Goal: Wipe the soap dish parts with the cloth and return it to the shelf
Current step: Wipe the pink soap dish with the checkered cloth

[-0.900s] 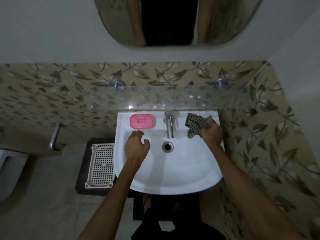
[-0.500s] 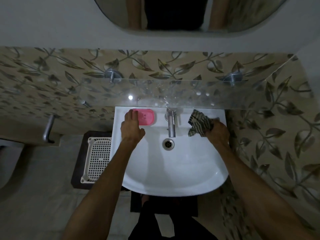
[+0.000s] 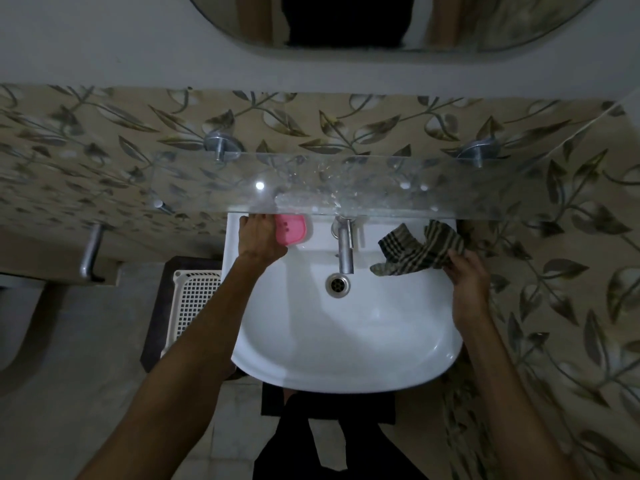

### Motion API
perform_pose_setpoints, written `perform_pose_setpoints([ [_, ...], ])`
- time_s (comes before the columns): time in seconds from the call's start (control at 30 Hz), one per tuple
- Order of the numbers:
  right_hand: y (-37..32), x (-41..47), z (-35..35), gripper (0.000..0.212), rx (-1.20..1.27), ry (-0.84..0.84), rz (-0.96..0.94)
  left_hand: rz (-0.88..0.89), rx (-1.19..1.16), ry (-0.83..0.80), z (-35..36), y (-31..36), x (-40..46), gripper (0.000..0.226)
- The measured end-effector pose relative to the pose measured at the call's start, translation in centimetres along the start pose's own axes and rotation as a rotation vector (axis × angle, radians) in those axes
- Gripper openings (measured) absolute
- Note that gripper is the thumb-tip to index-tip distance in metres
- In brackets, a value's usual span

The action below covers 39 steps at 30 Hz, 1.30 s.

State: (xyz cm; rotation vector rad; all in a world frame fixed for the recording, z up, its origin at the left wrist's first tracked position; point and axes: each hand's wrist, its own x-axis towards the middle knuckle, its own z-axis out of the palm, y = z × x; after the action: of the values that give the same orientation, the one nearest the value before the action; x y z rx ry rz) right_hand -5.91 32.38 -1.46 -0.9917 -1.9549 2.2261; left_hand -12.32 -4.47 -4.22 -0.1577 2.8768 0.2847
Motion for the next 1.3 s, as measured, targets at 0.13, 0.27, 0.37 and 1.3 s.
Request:
perform_pose_setpoints([
  [0.13, -0.7, -2.5, 0.4, 0.015, 0.210, -0.054, 0.081, 0.013, 0.013, -0.009, -0.4, -0.2, 0.0, 0.071],
  [0.27, -0.5, -4.4, 0.7, 0.018, 0.298, -0.077, 0.148, 0.047, 0.046, -0.050, -0.6, -0.3, 0.3, 0.067],
  [0.37, 0.2, -5.9, 1.2, 0.016, 0.287, -0.073, 0.207, 0.047, 0.035, -0.069, -0.9, -0.3, 0.2, 0.075],
  [1.3, 10.7, -6.4, 26.6, 0.026, 0.355, -0.092, 0.539, 0.057, -0.283, -0.229, -1.7, -3.3, 2.5, 0.072],
])
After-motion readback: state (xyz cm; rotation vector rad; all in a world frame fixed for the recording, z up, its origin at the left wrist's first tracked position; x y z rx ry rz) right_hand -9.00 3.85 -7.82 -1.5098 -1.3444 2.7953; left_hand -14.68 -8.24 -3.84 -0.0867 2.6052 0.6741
